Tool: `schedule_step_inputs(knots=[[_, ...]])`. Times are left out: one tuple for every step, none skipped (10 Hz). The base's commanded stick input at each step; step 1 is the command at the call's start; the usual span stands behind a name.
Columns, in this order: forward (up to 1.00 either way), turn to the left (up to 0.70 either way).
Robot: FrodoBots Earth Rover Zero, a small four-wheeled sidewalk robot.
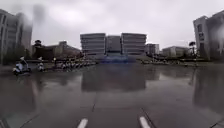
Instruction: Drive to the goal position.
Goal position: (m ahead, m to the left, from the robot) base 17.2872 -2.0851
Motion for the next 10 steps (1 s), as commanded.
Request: schedule_step_inputs(knots=[[1.00, 0.00], [1.00, 0.00], [1.00, 0.00], [1.00, 0.00], [1.00, 0.00], [1.00, 0.00], [1.00, 0.00], [1.00, 0.00], [1.00, 0.00], [1.00, 0.00]])
